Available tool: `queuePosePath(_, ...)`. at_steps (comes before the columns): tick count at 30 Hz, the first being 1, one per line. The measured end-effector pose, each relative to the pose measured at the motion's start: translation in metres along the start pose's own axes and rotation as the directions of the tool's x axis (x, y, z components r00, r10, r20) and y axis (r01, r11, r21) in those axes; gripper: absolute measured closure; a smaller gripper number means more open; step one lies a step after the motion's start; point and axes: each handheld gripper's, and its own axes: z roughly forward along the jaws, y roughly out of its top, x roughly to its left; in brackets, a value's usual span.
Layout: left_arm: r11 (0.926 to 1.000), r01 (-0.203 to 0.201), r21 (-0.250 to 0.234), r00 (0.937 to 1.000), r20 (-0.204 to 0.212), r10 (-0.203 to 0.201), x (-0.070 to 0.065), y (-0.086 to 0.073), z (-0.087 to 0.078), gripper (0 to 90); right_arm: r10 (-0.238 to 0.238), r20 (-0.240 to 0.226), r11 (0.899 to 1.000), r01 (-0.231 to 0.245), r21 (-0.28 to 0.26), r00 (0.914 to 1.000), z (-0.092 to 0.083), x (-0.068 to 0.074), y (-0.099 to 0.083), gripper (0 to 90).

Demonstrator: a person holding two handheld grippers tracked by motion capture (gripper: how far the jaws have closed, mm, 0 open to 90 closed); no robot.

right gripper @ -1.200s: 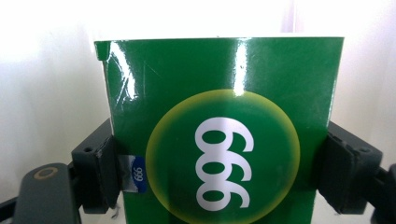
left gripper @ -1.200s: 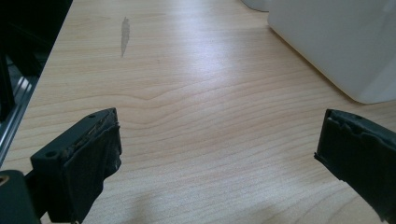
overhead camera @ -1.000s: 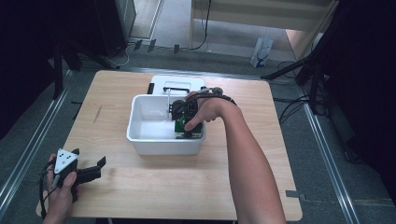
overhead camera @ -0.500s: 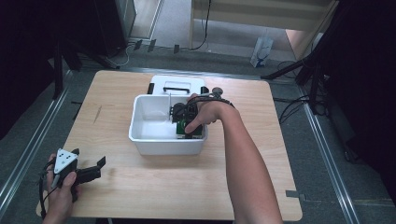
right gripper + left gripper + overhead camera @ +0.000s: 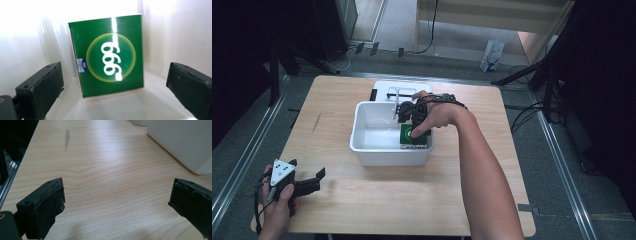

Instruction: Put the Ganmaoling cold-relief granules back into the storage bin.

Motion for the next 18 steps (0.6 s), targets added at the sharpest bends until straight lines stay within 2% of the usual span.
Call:
queuePosePath(5, 1.0000, 0.000, 0.001, 1.0000, -0.001, 0.000, 0.000, 0.000, 0.000, 0.4, 0.006, 0.022, 1.000, -0.006, -0.022, 0.9997, -0.012, -0.002, -0.005, 0.0)
queuePosePath(7, 1.0000, 0.000, 0.000, 1.0000, -0.003, 0.000, 0.000, 0.000, 0.000, 0.4, 0.024, 0.029, 0.999, -0.023, -0.034, 0.9993, -0.021, -0.002, -0.010, 0.0)
queuePosePath(12, 1.0000, 0.000, 0.000, 1.0000, -0.004, 0.000, 0.000, 0.000, 0.000, 0.4, 0.027, 0.041, 0.999, -0.025, -0.040, 0.9988, -0.029, -0.002, -0.017, 0.0)
queuePosePath(14, 1.0000, 0.001, -0.001, 1.0000, -0.004, -0.001, -0.001, 0.000, 0.000, 0.4, 0.032, 0.041, 0.998, -0.030, -0.062, 0.9987, -0.036, -0.002, -0.024, 0.0)
queuePosePath(15, 1.0000, 0.000, 0.002, 1.0000, -0.003, 0.000, 0.000, 0.000, 0.000, 0.4, 0.049, 0.042, 0.997, -0.046, -0.062, 0.9979, -0.038, -0.002, -0.026, 0.0)
queuePosePath(18, 1.0000, 0.000, 0.002, 1.0000, -0.003, 0.000, 0.000, 0.000, 0.000, 0.4, 0.050, 0.051, 0.996, -0.046, -0.075, 0.9975, -0.042, -0.002, -0.032, 0.0)
